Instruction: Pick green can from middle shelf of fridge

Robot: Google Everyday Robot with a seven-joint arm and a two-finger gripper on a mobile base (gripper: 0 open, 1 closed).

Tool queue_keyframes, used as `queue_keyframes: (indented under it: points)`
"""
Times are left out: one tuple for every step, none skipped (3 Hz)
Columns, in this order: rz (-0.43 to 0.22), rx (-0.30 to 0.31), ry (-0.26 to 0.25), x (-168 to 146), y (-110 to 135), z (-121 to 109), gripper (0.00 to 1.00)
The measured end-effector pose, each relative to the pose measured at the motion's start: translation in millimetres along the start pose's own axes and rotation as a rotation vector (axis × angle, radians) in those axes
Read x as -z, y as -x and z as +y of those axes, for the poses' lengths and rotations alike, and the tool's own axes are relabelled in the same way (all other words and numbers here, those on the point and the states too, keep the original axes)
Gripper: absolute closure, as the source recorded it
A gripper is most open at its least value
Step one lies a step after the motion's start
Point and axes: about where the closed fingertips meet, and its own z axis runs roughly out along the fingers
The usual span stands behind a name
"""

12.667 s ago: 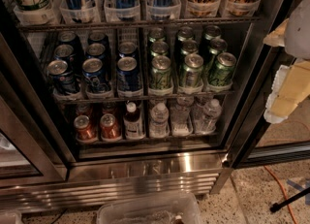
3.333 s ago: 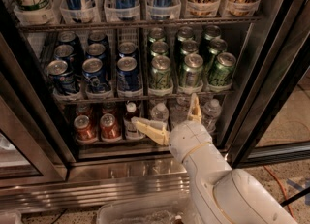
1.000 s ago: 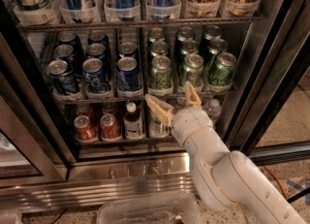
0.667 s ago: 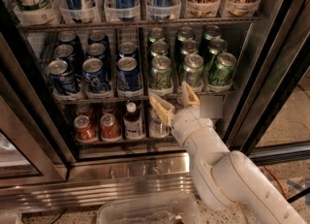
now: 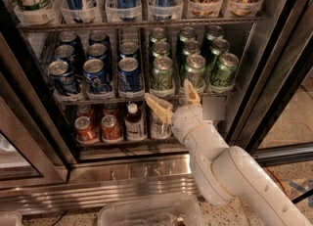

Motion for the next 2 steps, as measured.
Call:
queue_keyframes:
  points:
    - [0.001, 0.002, 0.008, -9.3, -1.3, -1.2, 0.23]
    - [0.000, 0.002, 0.016, -19.7, -2.4, -2.9, 0.25]
